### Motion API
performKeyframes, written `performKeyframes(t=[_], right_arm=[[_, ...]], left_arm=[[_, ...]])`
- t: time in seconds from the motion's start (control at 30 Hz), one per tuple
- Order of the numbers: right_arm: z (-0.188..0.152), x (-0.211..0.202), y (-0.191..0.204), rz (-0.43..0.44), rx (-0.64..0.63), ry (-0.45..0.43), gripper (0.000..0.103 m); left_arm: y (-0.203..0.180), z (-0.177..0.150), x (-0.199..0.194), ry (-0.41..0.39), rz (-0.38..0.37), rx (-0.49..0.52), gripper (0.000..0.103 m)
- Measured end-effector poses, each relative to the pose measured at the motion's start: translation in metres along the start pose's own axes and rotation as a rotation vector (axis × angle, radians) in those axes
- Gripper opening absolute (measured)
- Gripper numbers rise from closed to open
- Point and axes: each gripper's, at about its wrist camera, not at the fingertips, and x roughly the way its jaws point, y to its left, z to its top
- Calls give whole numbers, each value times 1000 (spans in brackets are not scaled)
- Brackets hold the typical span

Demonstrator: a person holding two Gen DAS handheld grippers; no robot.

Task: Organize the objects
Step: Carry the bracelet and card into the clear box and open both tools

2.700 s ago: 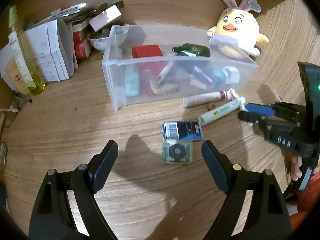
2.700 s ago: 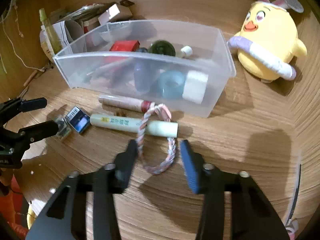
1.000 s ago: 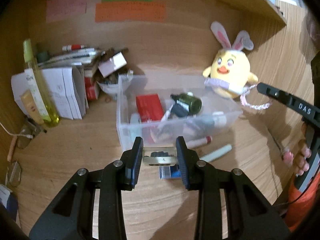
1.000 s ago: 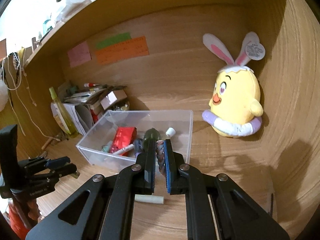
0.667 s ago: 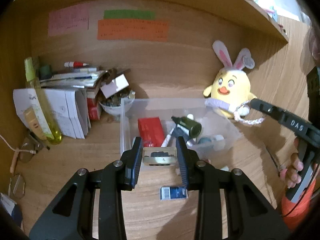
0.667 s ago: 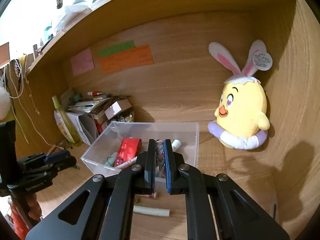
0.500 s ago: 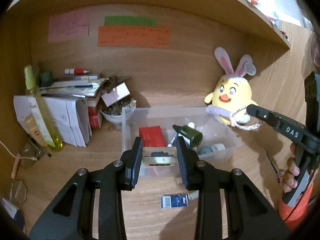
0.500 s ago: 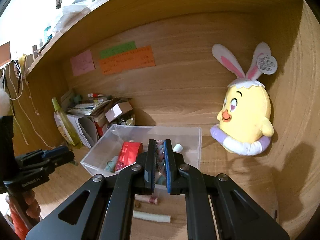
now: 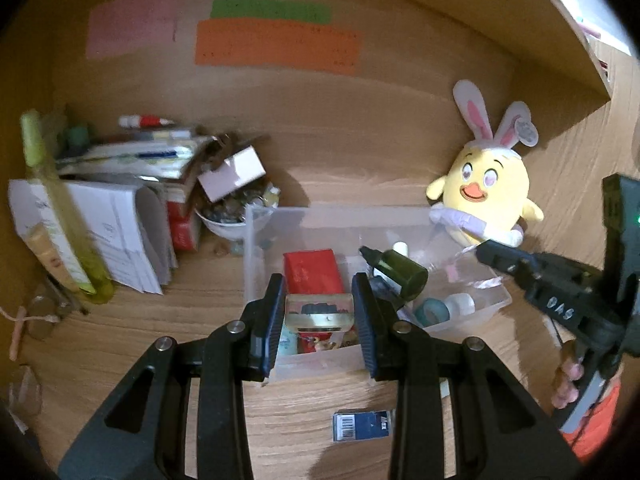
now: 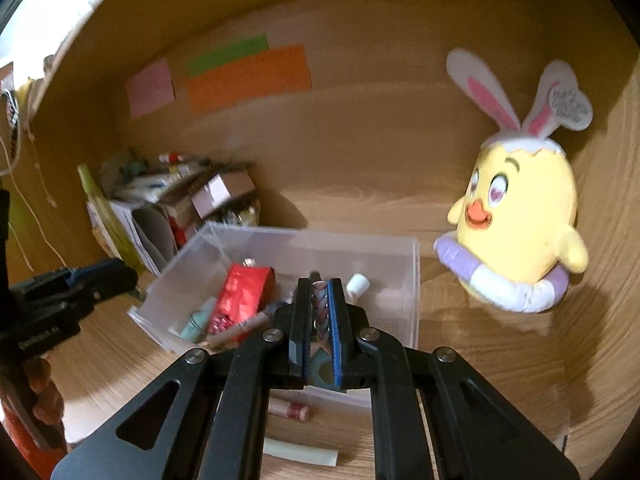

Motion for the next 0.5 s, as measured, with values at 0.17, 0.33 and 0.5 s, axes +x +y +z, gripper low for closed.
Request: performKeyframes(t=[0.17,0.33,0.5], right_arm=[[-9,21,-2,-13,-9,56,7],[-15,33,-1,-29,-22,88,7],[-18,42,-1,-44,-32,107,7]], left_arm=[[5,2,19,41,-6,-14,33],[5,0,34,61,22,-4,33],[4,-1,45,79,29,7,33]])
